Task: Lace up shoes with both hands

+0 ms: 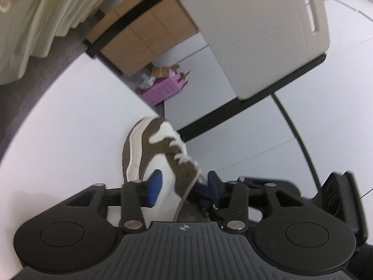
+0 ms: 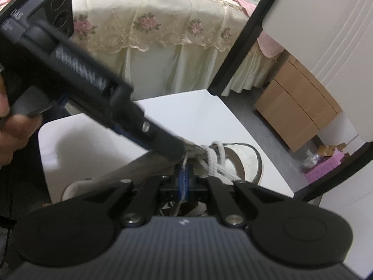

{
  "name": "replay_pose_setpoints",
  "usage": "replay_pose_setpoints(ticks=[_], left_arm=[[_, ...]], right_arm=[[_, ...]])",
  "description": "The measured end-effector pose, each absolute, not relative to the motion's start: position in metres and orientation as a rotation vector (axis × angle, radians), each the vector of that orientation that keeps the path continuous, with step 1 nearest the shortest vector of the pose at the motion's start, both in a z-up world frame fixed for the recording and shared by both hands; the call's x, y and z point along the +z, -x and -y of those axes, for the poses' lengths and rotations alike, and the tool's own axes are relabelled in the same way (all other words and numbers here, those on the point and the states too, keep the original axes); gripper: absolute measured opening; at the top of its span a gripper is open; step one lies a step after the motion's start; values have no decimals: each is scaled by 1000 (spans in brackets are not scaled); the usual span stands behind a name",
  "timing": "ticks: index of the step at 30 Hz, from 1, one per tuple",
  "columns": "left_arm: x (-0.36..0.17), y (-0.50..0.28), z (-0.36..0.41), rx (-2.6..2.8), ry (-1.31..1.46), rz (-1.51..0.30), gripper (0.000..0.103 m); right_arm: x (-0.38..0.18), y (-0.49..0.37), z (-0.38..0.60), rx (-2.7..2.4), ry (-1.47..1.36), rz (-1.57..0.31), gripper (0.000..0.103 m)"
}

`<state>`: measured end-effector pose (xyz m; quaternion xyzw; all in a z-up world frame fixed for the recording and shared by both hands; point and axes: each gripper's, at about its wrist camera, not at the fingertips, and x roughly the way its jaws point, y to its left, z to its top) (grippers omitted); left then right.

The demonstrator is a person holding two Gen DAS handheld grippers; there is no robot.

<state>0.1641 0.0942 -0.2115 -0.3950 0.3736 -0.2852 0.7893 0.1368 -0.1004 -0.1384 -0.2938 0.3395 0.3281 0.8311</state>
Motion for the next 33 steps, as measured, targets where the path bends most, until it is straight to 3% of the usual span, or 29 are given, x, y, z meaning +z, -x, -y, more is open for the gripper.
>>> replay_pose_setpoints(ticks=[11, 20, 22, 33], left_arm=[[-261, -180, -115, -593, 1326, -837, 51], [-263, -181, -101, -526, 1392, -829, 47], [-267, -180, -99, -505, 1422, -836, 39], [-272, -180, -101, -511, 1452, -866, 27]], right_arm=[[-133, -141, 107, 692, 533, -702, 3], [-134, -145, 109, 688, 456, -678, 3], [-133, -147, 108, 685, 451, -680, 3], [-134, -149, 109, 675, 419, -693, 3]])
